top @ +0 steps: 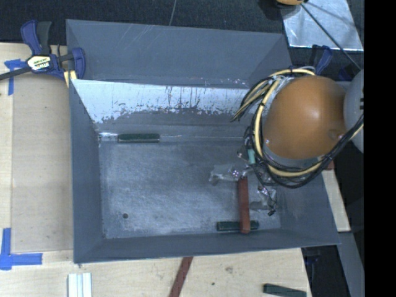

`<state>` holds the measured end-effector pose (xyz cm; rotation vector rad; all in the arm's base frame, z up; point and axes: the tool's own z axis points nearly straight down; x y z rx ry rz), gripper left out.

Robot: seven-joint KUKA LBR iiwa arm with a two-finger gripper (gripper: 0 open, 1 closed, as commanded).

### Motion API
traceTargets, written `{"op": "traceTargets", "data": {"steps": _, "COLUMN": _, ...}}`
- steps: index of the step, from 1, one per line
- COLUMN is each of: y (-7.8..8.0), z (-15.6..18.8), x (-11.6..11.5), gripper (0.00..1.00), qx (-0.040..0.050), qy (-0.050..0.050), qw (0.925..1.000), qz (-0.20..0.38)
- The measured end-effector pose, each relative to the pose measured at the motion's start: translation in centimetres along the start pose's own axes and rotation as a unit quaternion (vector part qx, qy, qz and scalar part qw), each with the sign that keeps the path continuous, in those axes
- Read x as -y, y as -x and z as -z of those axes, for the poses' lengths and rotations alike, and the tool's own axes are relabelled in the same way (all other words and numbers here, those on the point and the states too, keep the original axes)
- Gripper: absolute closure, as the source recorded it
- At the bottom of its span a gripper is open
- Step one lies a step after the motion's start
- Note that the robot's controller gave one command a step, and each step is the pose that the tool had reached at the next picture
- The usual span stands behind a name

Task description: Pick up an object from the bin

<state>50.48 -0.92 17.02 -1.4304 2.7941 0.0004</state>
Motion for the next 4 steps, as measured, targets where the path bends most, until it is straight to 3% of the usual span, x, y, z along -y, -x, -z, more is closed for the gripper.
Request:
{"op": "traceTargets", "data": {"steps": 1, "y": -0.7, "z": -2.9, "x": 0.4, "gripper": 0.00, "qx": 0.0016, "qy": -0.004, "qw": 0.9957, "qz": 0.093}}
{"op": "traceTargets", "data": {"steps": 2, "y": -1.6, "z": -7.5, "x": -0.1, "gripper": 1.00, "qx": -0.0002, "qy": 0.001, "qw": 0.9629, "qz": 0.270}}
{"op": "traceTargets", "data": {"steps": 3, "y": -1.6, "z": -7.5, "x": -0.1, "gripper": 1.00, "qx": -0.0003, "qy": 0.001, "qw": 0.9630, "qz": 0.270}}
{"op": "traceTargets", "data": {"steps": 4, "y": 0.0, "z": 8.5, "x": 1.9, "gripper": 1.00, "qx": 0.0004, "qy": -0.001, "qw": 0.9601, "qz": 0.280}}
